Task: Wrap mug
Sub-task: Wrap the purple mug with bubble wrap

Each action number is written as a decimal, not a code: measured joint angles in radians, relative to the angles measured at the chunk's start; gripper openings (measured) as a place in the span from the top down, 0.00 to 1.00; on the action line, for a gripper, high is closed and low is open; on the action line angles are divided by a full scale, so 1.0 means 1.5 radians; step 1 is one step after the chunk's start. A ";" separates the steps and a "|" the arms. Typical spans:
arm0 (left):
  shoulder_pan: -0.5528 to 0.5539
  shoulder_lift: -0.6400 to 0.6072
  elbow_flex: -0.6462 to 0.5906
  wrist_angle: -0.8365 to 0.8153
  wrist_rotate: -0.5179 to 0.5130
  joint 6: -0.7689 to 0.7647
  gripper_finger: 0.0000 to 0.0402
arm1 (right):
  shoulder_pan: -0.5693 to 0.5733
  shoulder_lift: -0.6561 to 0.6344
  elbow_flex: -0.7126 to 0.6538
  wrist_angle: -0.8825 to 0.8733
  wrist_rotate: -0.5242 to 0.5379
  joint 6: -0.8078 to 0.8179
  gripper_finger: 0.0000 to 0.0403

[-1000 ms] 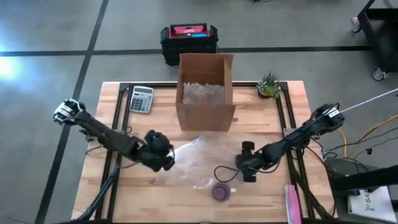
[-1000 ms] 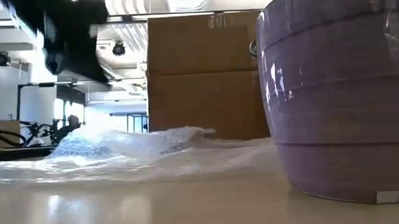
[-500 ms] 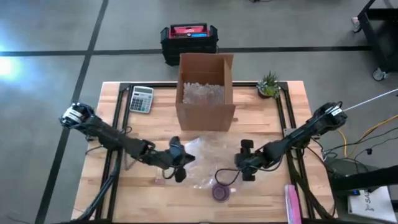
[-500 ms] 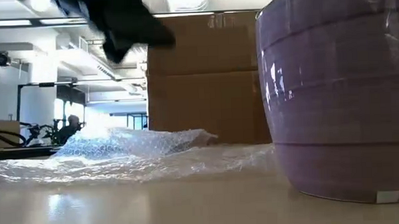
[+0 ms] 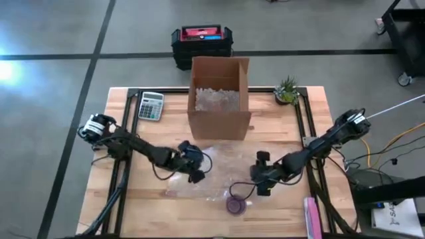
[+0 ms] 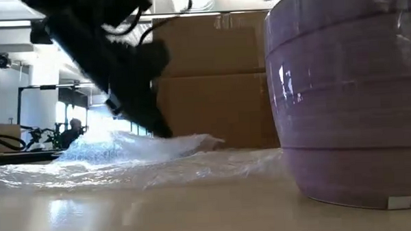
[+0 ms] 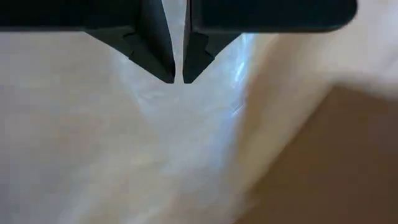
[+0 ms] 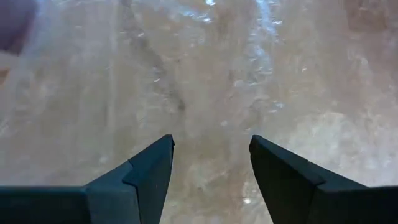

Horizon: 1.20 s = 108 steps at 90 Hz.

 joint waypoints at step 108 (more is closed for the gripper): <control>-0.159 -0.032 -0.030 0.331 0.121 0.006 0.95 | 0.067 0.007 0.273 0.001 -0.125 -0.192 0.51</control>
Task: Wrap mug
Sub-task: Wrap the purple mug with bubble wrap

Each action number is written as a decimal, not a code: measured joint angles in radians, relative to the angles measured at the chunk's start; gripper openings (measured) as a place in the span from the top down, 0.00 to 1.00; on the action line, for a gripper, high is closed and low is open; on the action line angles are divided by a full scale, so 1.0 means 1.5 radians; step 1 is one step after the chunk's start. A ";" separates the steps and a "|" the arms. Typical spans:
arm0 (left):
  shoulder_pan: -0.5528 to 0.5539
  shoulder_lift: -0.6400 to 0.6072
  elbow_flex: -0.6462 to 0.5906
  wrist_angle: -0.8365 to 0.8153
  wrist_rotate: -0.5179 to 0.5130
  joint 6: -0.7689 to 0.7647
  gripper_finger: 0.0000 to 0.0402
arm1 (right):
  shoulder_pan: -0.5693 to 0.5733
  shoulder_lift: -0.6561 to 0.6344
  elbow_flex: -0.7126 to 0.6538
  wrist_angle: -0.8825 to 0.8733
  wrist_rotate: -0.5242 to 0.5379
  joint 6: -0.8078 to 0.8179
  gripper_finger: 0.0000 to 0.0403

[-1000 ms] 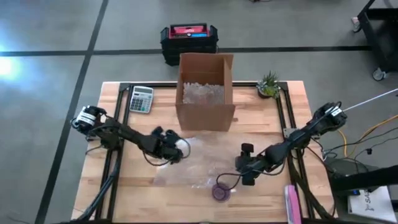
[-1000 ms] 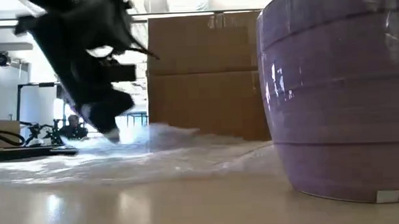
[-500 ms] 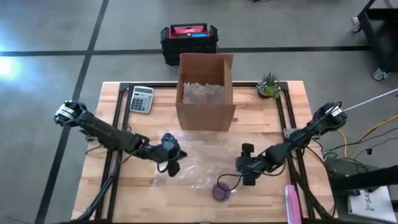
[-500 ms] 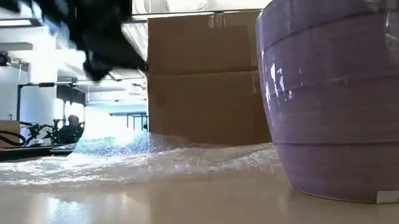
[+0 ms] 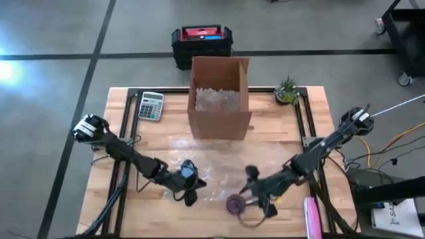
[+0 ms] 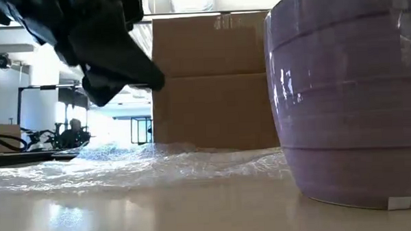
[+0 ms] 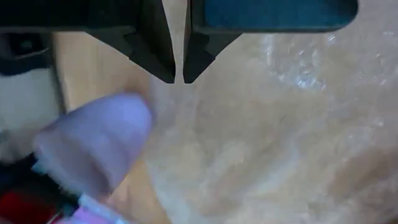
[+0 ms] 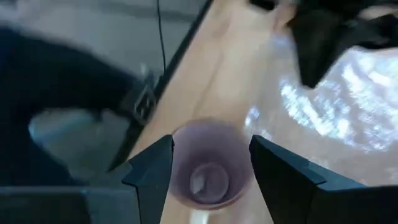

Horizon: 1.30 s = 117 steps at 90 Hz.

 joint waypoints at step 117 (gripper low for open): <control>-0.054 0.032 -0.032 -0.020 0.017 -0.030 0.95 | -0.004 0.394 0.642 -0.600 0.075 0.122 0.99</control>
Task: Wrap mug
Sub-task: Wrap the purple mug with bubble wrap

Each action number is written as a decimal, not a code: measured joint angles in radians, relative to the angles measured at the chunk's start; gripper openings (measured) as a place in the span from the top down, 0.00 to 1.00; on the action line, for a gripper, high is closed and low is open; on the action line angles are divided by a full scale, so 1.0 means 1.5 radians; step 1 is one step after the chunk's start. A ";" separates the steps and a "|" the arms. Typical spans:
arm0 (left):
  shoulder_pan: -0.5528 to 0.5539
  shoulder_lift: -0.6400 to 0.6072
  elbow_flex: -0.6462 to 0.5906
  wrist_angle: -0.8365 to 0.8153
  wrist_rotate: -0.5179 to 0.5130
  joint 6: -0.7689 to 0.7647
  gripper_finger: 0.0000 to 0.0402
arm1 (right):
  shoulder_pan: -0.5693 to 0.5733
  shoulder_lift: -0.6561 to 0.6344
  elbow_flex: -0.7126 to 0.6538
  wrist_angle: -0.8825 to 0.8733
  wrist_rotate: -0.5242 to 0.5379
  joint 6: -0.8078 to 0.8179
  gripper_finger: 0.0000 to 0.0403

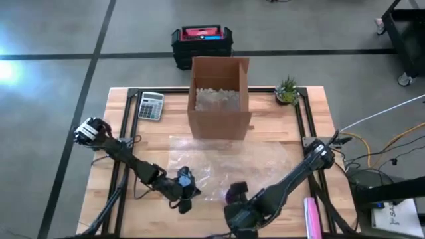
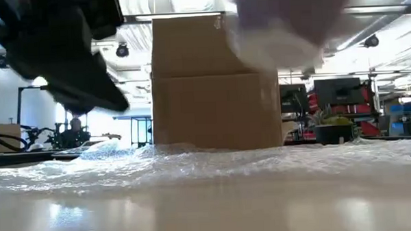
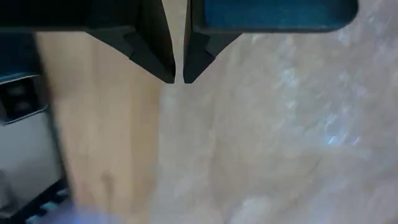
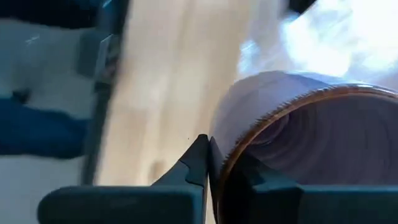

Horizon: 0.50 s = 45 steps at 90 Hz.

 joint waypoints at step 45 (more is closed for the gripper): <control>-0.048 0.092 -0.009 0.097 0.034 -0.099 0.95 | -0.182 0.037 -0.053 -0.003 -0.095 -0.112 1.00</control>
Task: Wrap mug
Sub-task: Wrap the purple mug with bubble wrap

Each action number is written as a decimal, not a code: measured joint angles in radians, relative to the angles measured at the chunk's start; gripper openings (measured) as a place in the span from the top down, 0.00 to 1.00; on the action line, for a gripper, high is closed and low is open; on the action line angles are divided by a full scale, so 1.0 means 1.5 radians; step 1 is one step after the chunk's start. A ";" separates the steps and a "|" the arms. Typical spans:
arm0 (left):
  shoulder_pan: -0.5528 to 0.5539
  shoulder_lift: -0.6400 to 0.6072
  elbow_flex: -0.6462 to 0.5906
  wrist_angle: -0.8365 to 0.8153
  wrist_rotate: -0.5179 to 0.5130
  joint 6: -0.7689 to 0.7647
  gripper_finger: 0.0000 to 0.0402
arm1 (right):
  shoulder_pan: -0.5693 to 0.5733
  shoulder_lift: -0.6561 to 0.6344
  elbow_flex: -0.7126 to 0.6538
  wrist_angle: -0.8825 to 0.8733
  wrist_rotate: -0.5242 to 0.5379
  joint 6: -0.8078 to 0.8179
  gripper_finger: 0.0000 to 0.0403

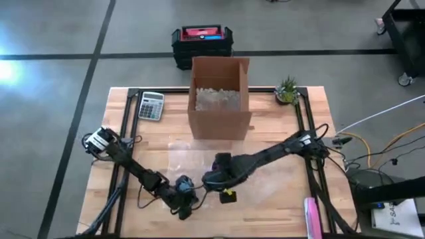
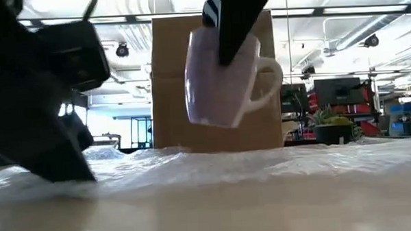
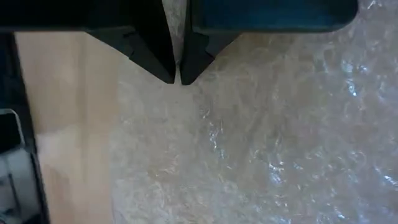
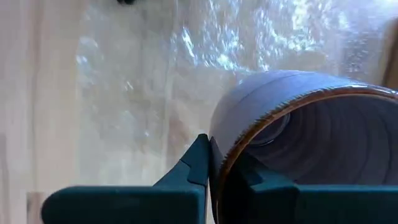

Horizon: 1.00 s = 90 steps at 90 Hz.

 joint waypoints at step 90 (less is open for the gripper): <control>-0.004 -0.146 0.000 -0.008 -0.031 0.051 0.95 | 0.087 -0.201 -0.183 -0.073 -0.015 0.090 0.42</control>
